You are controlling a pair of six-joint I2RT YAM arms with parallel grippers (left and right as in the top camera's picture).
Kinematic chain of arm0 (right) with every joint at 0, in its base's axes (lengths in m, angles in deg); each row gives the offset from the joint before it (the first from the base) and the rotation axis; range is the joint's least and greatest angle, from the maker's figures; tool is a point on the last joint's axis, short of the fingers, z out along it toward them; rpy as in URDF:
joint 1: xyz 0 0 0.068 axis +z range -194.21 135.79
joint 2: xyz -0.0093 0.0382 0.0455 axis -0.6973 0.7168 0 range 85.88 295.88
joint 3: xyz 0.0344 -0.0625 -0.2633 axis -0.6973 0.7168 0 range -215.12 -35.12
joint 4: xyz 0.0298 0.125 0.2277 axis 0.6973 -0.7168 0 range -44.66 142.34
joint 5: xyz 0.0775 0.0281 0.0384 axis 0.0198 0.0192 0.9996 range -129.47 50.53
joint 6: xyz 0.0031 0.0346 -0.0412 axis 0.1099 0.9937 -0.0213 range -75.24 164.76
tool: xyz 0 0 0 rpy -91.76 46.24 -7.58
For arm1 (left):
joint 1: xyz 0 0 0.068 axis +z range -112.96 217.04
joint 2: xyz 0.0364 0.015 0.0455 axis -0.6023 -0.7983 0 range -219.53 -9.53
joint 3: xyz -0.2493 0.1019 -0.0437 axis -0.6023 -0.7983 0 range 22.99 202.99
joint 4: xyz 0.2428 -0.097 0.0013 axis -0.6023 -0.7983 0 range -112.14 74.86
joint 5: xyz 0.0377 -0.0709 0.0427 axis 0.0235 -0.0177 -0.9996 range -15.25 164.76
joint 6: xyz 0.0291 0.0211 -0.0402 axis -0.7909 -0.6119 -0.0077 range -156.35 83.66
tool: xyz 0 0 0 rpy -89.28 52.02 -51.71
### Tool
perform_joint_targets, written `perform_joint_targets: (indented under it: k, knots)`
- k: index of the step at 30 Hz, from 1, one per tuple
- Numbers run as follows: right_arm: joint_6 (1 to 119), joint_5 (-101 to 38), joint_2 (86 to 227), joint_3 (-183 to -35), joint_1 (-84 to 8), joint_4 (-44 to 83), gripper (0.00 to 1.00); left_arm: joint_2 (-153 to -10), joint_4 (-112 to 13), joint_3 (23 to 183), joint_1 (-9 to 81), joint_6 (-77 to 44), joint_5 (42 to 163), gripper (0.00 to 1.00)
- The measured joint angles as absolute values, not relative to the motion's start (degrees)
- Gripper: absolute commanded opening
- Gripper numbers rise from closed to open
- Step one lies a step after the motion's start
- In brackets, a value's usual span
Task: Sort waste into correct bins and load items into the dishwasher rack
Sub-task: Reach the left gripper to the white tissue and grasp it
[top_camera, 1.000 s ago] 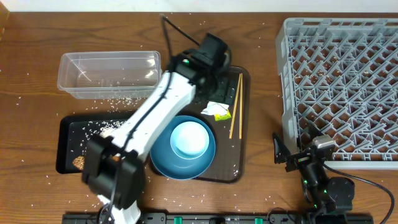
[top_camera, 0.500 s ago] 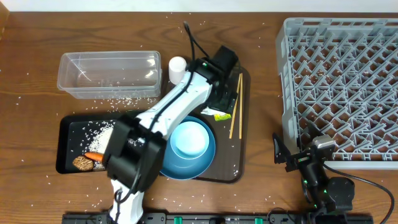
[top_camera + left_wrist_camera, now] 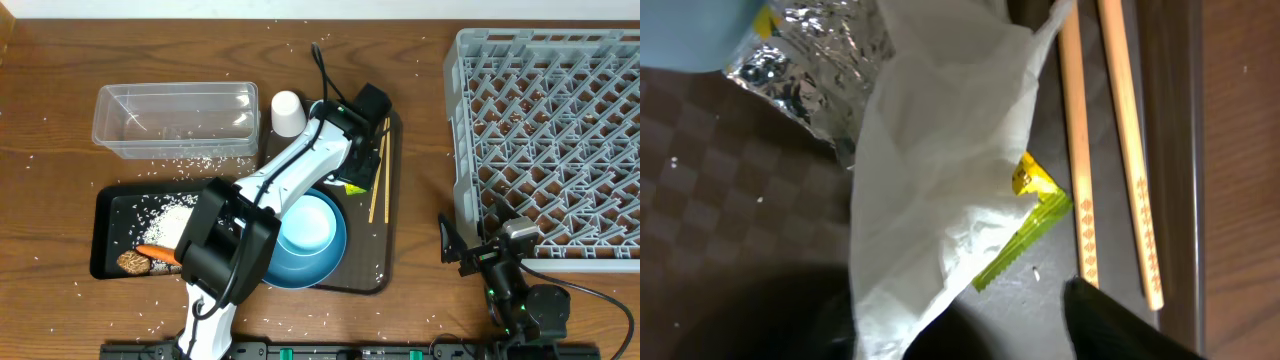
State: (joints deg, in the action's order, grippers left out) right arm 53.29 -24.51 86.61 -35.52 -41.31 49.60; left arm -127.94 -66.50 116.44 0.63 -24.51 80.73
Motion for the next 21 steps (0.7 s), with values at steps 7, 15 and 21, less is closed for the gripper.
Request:
perform_joint_targets:
  k: [7, 15, 21]
  knots:
    - [53.3, -24.5, 86.6, -35.5, -41.3, 49.6, 0.99, -127.9, -66.8, 116.4, 0.5, -24.7, 80.5, 0.4]
    - [53.3, -24.5, 86.6, -35.5, -41.3, 49.6, 0.99, -128.0, -66.8, 116.4, 0.5, -24.8, 78.3, 0.39]
    - [53.3, -24.5, 86.6, -35.5, -41.3, 49.6, 0.99, -130.1, -66.8, 116.4, 0.5, -24.6, 77.6, 0.26]
